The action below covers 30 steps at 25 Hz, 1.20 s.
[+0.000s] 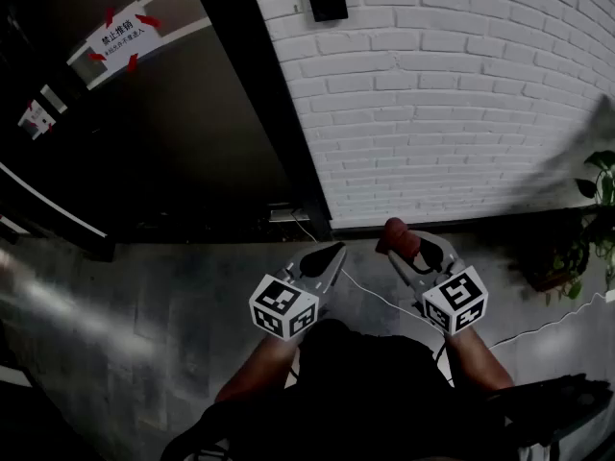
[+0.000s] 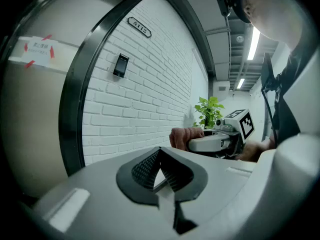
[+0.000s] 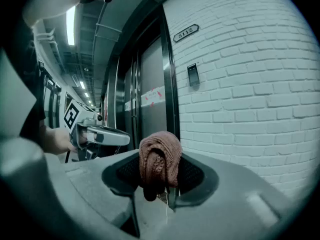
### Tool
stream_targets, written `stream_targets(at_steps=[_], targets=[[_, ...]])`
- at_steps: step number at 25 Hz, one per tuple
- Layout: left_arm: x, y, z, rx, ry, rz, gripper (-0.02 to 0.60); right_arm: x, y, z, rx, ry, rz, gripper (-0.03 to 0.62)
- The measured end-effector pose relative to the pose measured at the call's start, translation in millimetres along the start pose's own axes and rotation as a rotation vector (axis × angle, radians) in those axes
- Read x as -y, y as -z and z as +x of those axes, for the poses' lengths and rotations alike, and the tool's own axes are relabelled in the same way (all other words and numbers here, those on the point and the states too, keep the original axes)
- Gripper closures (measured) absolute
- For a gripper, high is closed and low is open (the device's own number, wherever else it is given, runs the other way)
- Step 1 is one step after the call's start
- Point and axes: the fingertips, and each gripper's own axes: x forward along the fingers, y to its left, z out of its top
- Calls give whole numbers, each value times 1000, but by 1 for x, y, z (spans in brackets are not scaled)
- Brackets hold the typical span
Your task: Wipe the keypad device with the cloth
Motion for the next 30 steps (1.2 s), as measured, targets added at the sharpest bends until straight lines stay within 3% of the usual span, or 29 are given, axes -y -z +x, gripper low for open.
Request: stream_targets(at_steps=[7,15,22,30], targets=[[-50,-25,8,12,46,33,565,13,-18,53,-3,40,-1,436],[-117,-51,15,-2,165,58,565,30,-76,120,38,177,-50,436],[-153,-49,27,-33,291,74,565,68,-166,150,137,333,-200,436],[-170,-57,41,-28,323,82,565,110,-289,170,209,423,-404,436]])
